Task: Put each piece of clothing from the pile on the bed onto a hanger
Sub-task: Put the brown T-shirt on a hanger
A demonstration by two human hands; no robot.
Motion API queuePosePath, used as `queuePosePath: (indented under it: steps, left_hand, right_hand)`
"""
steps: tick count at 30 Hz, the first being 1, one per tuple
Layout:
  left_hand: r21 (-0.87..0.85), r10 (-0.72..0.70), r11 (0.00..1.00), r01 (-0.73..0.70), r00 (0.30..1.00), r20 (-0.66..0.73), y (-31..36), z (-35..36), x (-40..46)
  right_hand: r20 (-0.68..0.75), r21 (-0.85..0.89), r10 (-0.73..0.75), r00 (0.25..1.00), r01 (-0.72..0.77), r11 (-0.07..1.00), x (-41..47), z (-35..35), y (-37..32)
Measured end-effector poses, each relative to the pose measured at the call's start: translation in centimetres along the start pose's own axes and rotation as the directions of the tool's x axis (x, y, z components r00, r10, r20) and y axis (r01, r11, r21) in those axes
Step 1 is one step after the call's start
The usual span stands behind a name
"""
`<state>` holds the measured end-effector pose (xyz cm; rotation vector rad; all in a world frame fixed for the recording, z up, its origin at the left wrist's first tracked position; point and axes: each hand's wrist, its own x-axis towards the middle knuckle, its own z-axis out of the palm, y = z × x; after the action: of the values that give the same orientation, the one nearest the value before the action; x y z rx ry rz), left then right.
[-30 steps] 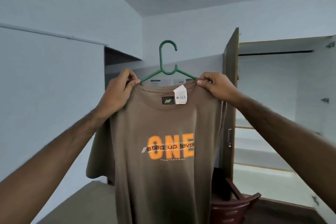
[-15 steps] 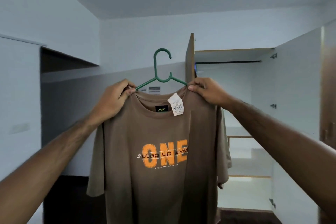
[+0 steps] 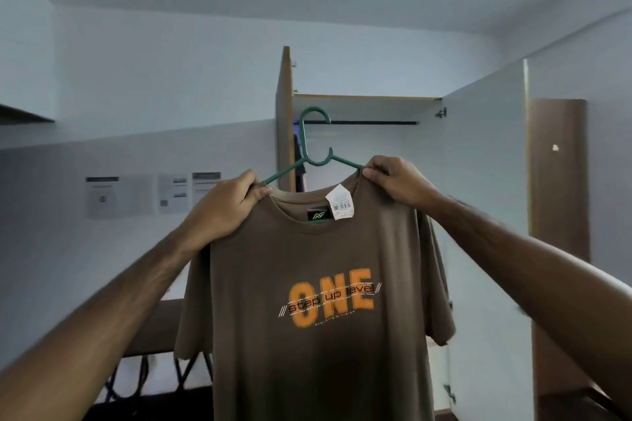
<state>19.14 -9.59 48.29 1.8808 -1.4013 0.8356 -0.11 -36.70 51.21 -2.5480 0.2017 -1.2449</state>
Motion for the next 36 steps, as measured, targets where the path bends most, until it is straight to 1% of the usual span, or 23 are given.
queuePosePath:
  steps: [4,7,11,15,17,19,24,29,31,36]
  left_hand:
    - [0.001,0.007,1.000,-0.007,1.000,0.003,-0.6,7.5,4.4]
    - [0.027,0.037,0.999,-0.037,0.999,-0.003,-1.1,13.1,7.9]
    - [0.106,0.057,0.992,-0.063,0.996,0.062,-1.0,20.0,13.9]
    - [0.123,-0.019,0.992,0.006,0.994,0.109,-1.2,26.8,20.6]
    - [0.122,-0.051,0.992,0.042,0.996,0.070,-1.4,29.7,23.9]
    - [0.170,-0.064,0.984,0.057,0.997,0.036,-1.7,32.0,26.7]
    - [0.341,-0.098,0.935,0.095,0.995,-0.008,-4.8,37.7,31.9]
    - [0.424,-0.097,0.899,0.105,0.994,-0.040,-9.9,44.5,36.8]
    - [0.446,-0.104,0.888,0.114,0.994,-0.046,-11.5,46.2,38.6]
    - [0.503,-0.098,0.855,0.127,0.992,-0.084,-18.4,50.0,46.3]
  right_hand:
    - [-0.014,-0.028,0.060,0.998,-0.060,0.998,2.0,0.7,7.8]
    - [-0.025,-0.018,0.069,0.997,-0.070,0.997,3.9,1.1,13.8]
    - [-0.055,-0.008,0.052,0.997,-0.052,0.999,7.5,0.8,22.3]
    - [-0.031,-0.004,0.033,0.999,-0.033,0.999,12.6,0.4,30.5]
    - [-0.037,0.005,0.014,0.999,-0.013,1.000,15.7,0.3,34.0]
    - [-0.051,0.029,-0.009,0.999,0.011,1.000,18.7,0.9,37.2]
    - [-0.012,0.038,-0.043,0.999,0.043,0.998,24.2,5.3,44.8]
    - [-0.041,0.018,-0.047,0.998,0.047,0.999,30.9,10.8,52.3]
    - [-0.041,0.007,-0.042,0.998,0.042,0.999,33.5,12.6,54.2]
    - [-0.033,0.008,-0.089,0.996,0.089,0.996,43.3,18.1,59.6]
